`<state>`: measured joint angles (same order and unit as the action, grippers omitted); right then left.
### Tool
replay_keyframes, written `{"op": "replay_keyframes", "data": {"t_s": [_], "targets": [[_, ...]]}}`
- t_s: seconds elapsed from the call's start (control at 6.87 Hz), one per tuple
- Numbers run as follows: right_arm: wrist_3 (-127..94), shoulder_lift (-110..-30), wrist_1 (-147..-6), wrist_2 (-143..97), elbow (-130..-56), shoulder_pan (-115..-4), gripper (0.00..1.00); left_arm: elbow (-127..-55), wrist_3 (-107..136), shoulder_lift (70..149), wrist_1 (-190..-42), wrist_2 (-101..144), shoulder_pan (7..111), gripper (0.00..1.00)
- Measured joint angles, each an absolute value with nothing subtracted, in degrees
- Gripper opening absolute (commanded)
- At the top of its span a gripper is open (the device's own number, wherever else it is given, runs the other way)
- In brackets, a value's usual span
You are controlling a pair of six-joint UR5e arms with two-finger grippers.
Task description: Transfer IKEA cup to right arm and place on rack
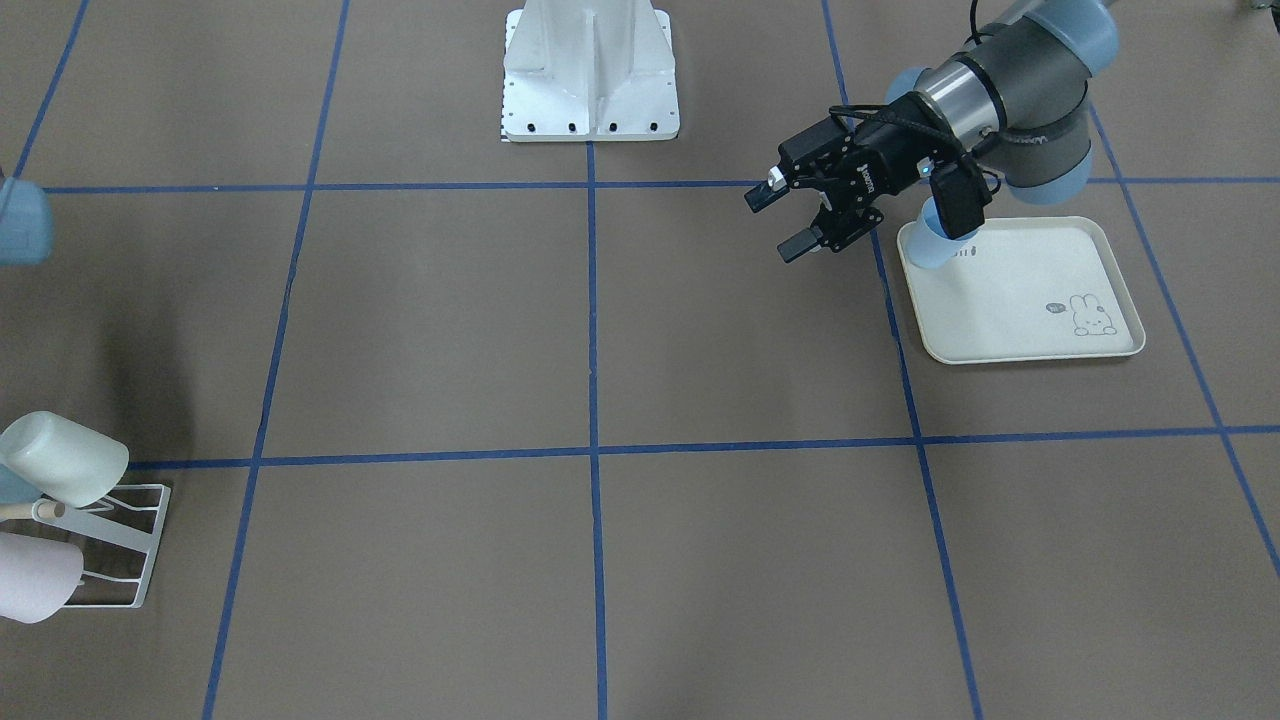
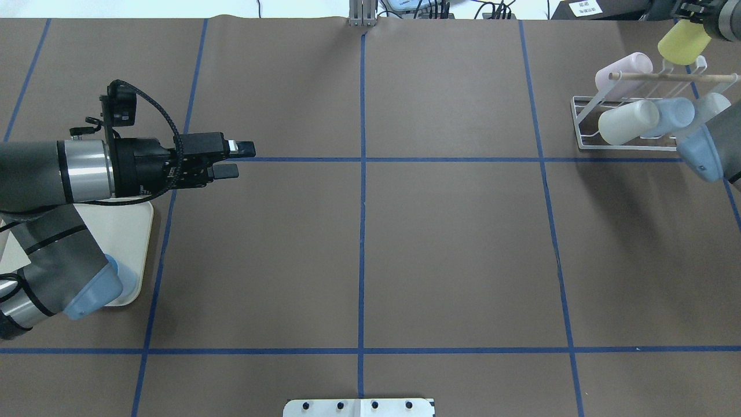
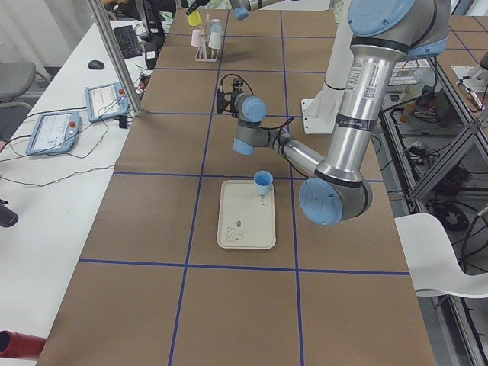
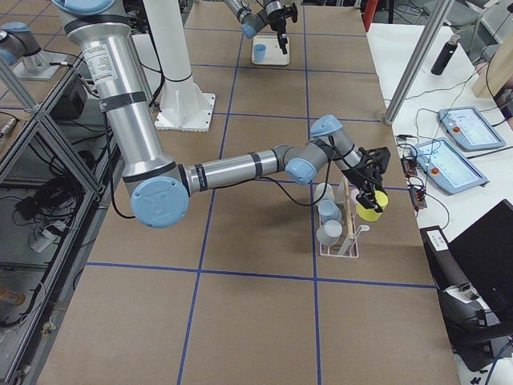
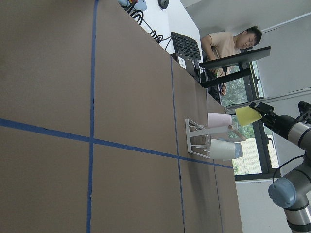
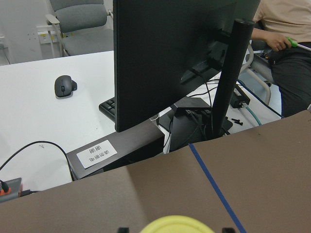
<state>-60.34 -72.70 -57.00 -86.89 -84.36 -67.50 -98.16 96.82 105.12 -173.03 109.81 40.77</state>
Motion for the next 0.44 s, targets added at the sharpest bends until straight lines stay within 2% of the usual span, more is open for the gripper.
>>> {"op": "replay_keyframes", "data": {"t_s": [0.44], "targets": [[-60.5, -73.4, -57.0, -86.9, -84.3, -66.7, 0.11, -98.2, 96.9, 105.1, -173.0, 109.8, 40.8, 1.0]]}}
